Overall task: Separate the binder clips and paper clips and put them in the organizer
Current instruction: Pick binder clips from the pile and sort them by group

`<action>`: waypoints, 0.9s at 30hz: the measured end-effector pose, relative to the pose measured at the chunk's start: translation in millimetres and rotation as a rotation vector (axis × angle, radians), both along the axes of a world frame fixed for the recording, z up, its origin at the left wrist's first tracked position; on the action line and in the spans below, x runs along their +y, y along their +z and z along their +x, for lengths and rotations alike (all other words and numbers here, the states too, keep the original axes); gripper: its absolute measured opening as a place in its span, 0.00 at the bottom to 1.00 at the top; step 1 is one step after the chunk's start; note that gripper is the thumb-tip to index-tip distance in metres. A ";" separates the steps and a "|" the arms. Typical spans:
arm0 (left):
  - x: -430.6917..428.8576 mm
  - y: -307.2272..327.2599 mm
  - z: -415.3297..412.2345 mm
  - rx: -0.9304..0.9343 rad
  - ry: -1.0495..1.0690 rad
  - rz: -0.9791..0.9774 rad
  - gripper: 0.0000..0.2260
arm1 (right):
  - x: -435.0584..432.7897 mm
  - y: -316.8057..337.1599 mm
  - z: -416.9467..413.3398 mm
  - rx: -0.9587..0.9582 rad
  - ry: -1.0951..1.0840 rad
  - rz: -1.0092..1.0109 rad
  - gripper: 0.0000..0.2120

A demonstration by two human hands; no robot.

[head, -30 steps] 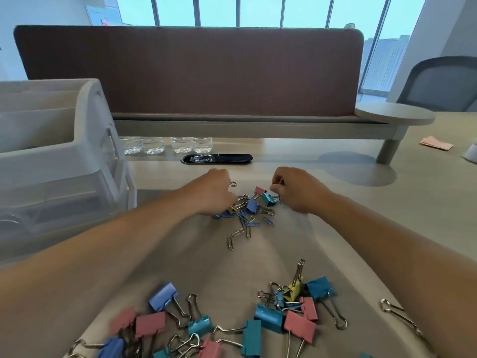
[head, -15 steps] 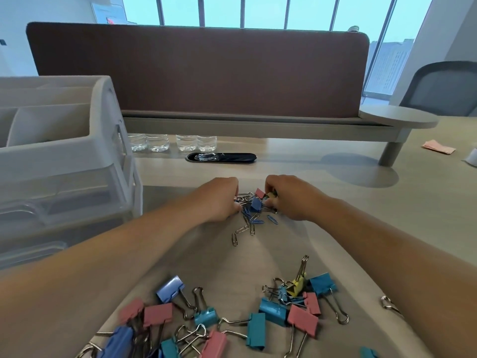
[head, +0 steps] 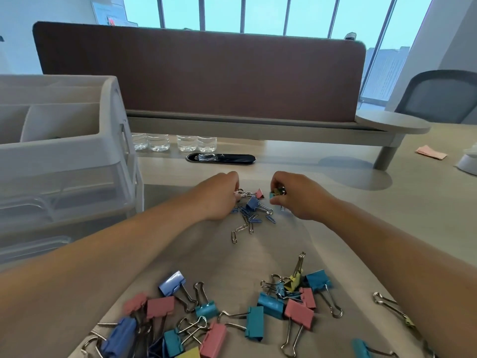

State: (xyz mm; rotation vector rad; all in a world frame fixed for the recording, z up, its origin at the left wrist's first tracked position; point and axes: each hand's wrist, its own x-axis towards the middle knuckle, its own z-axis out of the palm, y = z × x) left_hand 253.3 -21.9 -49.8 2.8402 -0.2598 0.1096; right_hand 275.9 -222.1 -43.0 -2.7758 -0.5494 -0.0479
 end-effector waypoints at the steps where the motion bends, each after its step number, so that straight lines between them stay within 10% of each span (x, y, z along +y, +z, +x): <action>1: -0.6 2.7 -2.1 -0.002 0.004 -0.006 0.09 | -1.9 1.9 -2.6 0.000 -0.011 0.014 0.10; 9: -10.3 23.7 -28.3 -0.006 -0.001 0.005 0.13 | -22.2 20.7 -33.4 0.066 -0.122 0.278 0.06; 15: -26.6 32.0 -49.6 0.092 -0.019 -0.069 0.15 | -41.8 27.4 -66.8 0.559 -0.226 0.781 0.10; 27: -55.6 26.5 -71.8 0.181 -0.078 -0.123 0.13 | -40.5 21.2 -74.2 0.548 -0.347 0.815 0.12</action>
